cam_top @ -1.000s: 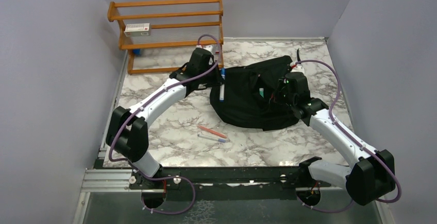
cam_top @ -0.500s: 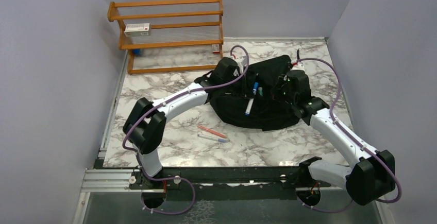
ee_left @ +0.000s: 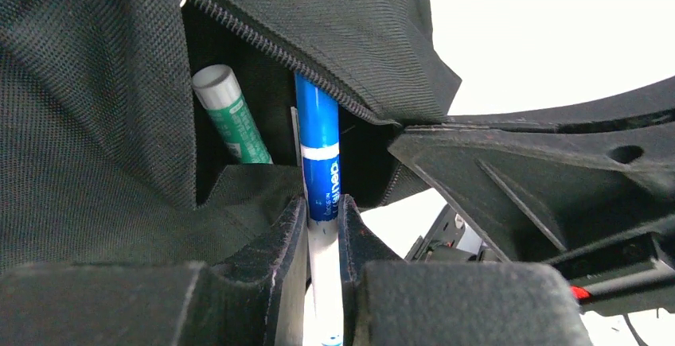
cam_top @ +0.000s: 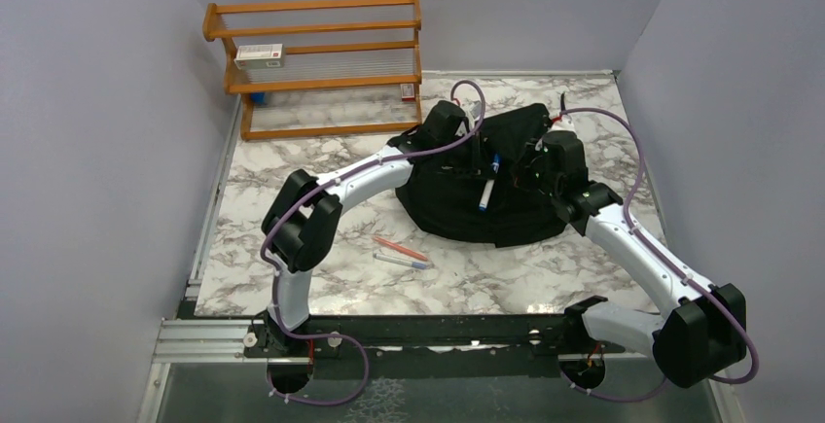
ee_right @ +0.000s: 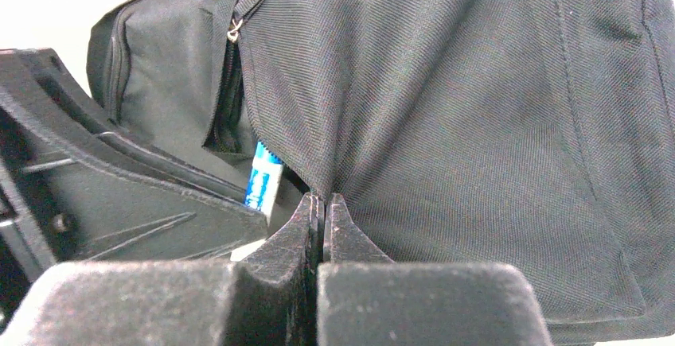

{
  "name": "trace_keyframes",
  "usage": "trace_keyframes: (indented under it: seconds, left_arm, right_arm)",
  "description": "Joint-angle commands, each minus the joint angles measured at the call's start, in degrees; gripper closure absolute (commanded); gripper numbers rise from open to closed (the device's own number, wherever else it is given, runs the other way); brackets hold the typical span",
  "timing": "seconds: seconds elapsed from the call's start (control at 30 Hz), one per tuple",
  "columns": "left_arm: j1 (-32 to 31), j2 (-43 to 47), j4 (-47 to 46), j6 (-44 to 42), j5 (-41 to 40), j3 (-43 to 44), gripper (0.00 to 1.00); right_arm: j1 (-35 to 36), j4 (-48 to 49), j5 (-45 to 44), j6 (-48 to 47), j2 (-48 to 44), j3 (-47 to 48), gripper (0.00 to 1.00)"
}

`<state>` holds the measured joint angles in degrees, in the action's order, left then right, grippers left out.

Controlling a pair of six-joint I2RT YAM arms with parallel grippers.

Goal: Pack the student bag
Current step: Place the stationery in the student bag.

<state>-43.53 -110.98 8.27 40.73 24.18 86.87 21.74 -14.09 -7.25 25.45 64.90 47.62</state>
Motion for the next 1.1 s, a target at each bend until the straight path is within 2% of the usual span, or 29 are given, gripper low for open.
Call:
trace_keyframes:
  seconds: [0.0,0.17,0.47,0.73,1.07]
  left_arm:
    - [0.0,-1.4,0.7,1.7,1.7,1.7,1.0]
    - [0.2,-1.9,0.4,2.2,0.7,1.2,1.0]
    - [1.5,-6.5,-1.7,3.8,0.9,8.8,1.0]
    - [2.8,-10.4,-5.7,6.0,-0.4,12.3,1.0]
    - [3.0,-12.0,-12.0,10.6,-2.0,12.6,1.0]
  right_arm:
    - [0.2,2.3,3.4,0.6,-1.9,1.6,0.99]
    - [0.2,2.4,4.2,0.6,-1.9,1.2,0.99]
    - [0.2,2.7,8.7,2.3,-1.6,0.3,0.99]
    - [0.2,2.1,10.0,3.2,-1.9,0.3,0.99]
    - [0.2,3.4,13.3,6.5,-0.8,0.3,0.99]
